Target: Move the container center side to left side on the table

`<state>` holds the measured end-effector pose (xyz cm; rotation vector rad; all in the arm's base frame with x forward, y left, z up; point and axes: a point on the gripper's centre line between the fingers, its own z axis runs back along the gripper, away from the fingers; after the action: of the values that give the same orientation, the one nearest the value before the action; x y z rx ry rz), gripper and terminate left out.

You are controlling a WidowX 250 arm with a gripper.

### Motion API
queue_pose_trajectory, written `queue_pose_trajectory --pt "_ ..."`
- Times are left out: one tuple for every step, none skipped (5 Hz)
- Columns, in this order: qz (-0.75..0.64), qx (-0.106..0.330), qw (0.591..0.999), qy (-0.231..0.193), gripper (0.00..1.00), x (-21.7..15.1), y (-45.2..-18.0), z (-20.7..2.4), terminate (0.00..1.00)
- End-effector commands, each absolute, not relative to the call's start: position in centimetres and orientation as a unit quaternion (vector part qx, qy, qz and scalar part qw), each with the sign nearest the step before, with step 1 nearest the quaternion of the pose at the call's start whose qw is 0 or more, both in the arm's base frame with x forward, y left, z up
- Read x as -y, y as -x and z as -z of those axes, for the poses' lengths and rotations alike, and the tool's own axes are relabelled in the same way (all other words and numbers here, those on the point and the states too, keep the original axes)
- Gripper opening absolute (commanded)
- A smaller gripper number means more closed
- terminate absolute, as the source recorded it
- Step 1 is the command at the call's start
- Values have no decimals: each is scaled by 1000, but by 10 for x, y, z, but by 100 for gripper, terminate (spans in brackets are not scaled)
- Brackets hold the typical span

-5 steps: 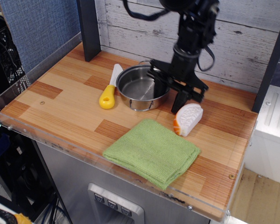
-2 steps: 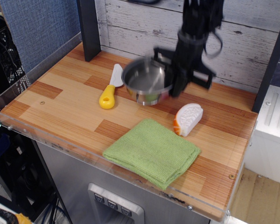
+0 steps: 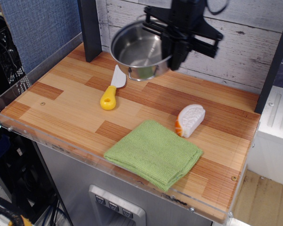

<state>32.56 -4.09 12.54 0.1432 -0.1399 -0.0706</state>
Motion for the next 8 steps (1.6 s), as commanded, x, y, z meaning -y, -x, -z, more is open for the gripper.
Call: queue_pose_trajectory --pt "54 36 994 -84 0 37 -295 -109 0" --pt "33 15 994 -99 0 0 -278 -96 0" --pt "-5 -2 994 -107 0 -46 -256 -92 0" --pt "-49 -14 994 -92 0 -89 -228 -84 0" --pt "-79 9 994 -76 0 -110 -220 -74 0" --pt "-84 48 993 -69 0 -120 -235 -63 0" --pt "-79 101 990 -52 0 -128 -261 -64 0" --pt "-88 103 990 -49 0 -134 -279 -62 0"
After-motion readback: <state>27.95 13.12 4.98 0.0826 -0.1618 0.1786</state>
